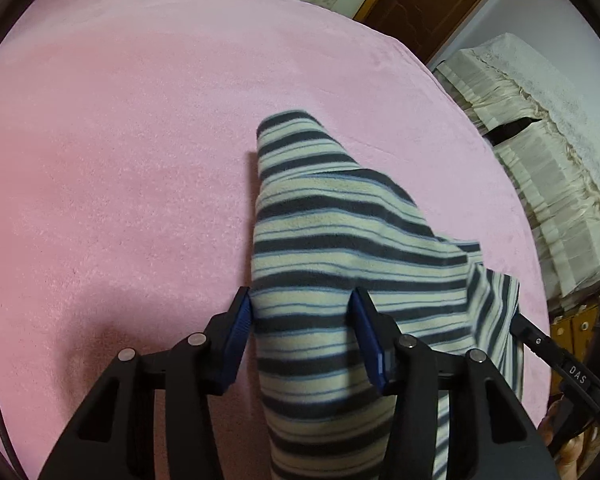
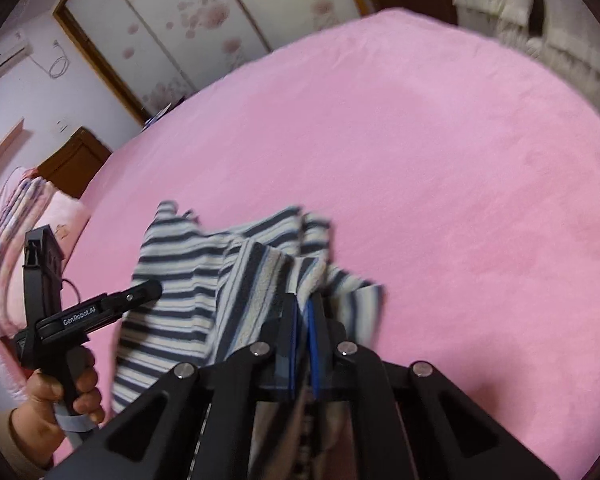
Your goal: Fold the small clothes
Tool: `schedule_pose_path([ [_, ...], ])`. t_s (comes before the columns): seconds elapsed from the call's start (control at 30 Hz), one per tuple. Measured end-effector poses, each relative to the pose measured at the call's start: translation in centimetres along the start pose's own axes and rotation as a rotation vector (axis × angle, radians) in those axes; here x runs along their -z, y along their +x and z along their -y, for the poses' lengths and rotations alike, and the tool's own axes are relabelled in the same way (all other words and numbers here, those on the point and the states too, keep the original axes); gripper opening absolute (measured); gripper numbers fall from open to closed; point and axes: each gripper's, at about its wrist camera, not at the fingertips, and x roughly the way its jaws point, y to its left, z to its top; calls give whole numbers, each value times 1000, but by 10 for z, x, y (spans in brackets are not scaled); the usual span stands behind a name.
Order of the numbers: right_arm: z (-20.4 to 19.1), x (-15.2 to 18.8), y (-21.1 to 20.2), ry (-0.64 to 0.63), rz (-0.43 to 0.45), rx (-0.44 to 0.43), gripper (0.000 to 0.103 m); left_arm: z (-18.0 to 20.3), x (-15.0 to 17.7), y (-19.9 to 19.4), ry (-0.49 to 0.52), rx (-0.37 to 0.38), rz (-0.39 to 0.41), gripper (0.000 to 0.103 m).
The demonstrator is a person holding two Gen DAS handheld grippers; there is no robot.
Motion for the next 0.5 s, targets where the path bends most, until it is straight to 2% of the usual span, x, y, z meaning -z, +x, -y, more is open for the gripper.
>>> schedule_pose_path([
  [0.17,16,10,21,37,-51,28,5,6,5,8,37,-20,0,50],
  [0.27,14,7,19,61,-39,30,6,7,3,8,38,-10,1,51],
  [0.3,15,6,16,69,-34,35,10,7,3,7,36,-3,-1,52],
  [0.37,19,6,8,84,-28,49,12,5,1,0,38,-10,4,52],
  [0.43,17,4,-5,87,-2,65,12,7,1,-13,42,-28,30,52],
  [0.5,10,3,-20,83,29,45,12,13,3,-32,41,-41,86,52],
])
